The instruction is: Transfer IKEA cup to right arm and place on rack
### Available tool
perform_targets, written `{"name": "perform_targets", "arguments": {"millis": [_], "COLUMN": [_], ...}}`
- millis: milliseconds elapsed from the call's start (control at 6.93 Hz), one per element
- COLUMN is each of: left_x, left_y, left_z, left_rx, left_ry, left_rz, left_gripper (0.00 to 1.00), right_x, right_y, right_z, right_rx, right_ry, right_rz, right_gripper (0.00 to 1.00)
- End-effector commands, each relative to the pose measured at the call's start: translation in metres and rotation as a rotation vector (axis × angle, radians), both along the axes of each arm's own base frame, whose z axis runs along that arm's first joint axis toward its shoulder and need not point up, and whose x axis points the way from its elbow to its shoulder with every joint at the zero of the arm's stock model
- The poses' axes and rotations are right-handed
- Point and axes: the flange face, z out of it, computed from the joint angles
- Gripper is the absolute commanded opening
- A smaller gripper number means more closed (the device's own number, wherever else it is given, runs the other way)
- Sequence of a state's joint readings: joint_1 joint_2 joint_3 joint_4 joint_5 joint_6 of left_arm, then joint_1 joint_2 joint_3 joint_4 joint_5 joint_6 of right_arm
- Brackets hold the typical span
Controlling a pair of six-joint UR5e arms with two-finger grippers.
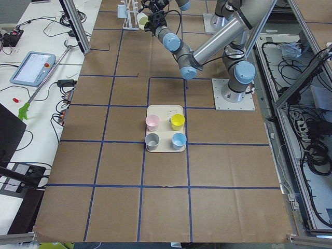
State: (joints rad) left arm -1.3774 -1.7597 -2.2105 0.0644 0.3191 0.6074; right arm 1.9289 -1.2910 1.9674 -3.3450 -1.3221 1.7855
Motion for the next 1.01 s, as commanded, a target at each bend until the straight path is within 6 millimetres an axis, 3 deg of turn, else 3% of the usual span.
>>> {"name": "perform_targets", "arguments": {"millis": [0,433,866], "left_x": [-0.0001,-0.0001,-0.0002], "left_y": [0.0003,0.0003,0.0006], "left_z": [0.0008,0.0008,0.0014], "left_rx": [0.001,0.001,0.001], "left_ry": [0.001,0.001,0.001], "left_rz": [0.001,0.001,0.001], "left_gripper": [0.08,0.09,0.09], "right_x": [0.0050,0.0072,0.0078], "right_y": [-0.0071,-0.0079,-0.0086], "right_z": [0.0018,-0.0005,0.0000], "right_rx": [0.002,0.012,0.009], "right_ry": [-0.009,-0.014,-0.014], "right_rz": [-0.001,-0.002,0.002], "right_gripper": [1.00,0.98,0.80]}}
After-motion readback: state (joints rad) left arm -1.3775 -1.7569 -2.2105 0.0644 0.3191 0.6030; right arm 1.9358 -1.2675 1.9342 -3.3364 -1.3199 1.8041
